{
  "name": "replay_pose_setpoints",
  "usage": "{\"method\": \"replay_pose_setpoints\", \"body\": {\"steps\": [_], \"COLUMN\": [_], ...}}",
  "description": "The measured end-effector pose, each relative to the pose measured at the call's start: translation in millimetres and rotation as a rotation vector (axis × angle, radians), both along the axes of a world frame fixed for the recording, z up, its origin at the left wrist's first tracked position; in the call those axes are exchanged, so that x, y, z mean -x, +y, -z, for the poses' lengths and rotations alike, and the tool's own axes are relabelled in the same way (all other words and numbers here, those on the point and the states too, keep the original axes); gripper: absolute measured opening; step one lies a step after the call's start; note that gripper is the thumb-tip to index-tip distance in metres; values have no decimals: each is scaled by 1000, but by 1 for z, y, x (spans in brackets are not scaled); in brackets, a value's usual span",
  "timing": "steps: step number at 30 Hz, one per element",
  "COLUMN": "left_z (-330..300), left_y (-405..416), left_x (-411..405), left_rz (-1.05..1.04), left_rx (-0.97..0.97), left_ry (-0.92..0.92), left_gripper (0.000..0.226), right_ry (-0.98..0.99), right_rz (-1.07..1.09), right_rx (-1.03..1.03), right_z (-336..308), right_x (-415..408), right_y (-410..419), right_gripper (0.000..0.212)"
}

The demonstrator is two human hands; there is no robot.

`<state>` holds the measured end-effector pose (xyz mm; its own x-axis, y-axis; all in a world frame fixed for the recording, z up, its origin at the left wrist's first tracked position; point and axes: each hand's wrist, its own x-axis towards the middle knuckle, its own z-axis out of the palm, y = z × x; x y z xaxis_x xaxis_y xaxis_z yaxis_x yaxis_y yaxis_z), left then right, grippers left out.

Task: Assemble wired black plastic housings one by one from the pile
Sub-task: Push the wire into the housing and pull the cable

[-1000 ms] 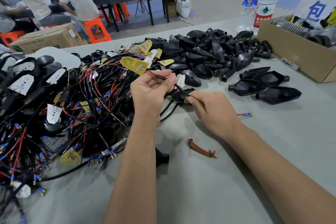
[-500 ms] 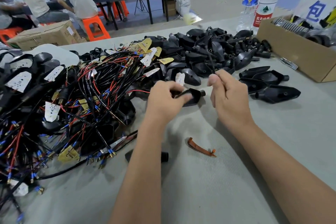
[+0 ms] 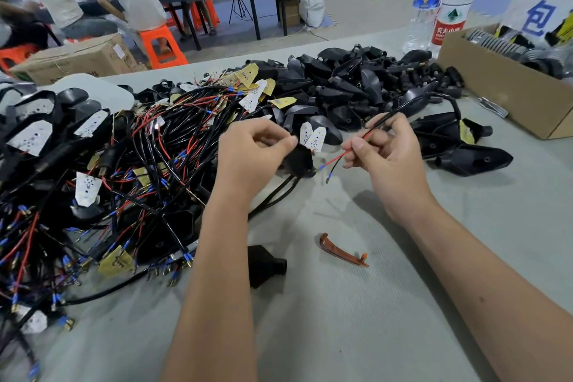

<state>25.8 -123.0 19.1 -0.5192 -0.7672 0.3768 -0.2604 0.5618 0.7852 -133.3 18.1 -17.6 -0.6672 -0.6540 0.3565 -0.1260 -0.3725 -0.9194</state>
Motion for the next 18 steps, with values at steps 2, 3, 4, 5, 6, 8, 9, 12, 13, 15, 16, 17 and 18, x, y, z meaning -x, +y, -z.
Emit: {"method": "replay_pose_setpoints", "body": {"steps": [2, 3, 4, 5, 6, 8, 9, 12, 13, 15, 16, 17, 18], "left_z": [-1, -1, 0, 0, 0, 0, 0, 2, 3, 7, 11, 14, 17], "left_y": [2, 4, 6, 9, 12, 15, 16, 19, 22, 28, 30, 32, 33], "left_x": [0, 2, 4, 7, 10, 16, 18, 24, 26, 30, 32, 34, 36], "left_rz": [12, 20, 33, 48, 62, 72, 70, 71, 80, 92, 106, 124, 145], "left_rx": [5, 13, 25, 39, 55, 88, 108, 102, 70, -11, -38, -53, -60], "left_ry": [63, 71, 71, 66, 61, 62, 63, 90, 111, 124, 89, 30, -38], "left_gripper": [11, 12, 13, 13, 12, 11, 10, 12, 13, 10, 4, 6, 16], "right_ry": [-5, -11, -20, -33, -54, -103, -102, 74, 145, 267, 325, 371, 397], "right_rz": [4, 0, -10, -26, -47, -84, -88, -16, 23, 95, 117, 123, 116], "right_rx": [24, 46, 67, 85, 100, 117, 111, 15, -23, -62, -67, -70, -75], "right_z": [-3, -4, -6, -6, -7, -6, -5, -1, 1, 3, 3, 2, 1], "right_x": [-3, -5, -6, -8, -9, -11, -11, -12, -13, -13, -13, -13, -13], "right_y": [0, 0, 0, 0, 0, -1, -1, 0, 0, 0, 0, 1, 1], "right_gripper": [19, 19, 20, 20, 20, 20, 21, 25, 26, 26, 25, 24, 24]}}
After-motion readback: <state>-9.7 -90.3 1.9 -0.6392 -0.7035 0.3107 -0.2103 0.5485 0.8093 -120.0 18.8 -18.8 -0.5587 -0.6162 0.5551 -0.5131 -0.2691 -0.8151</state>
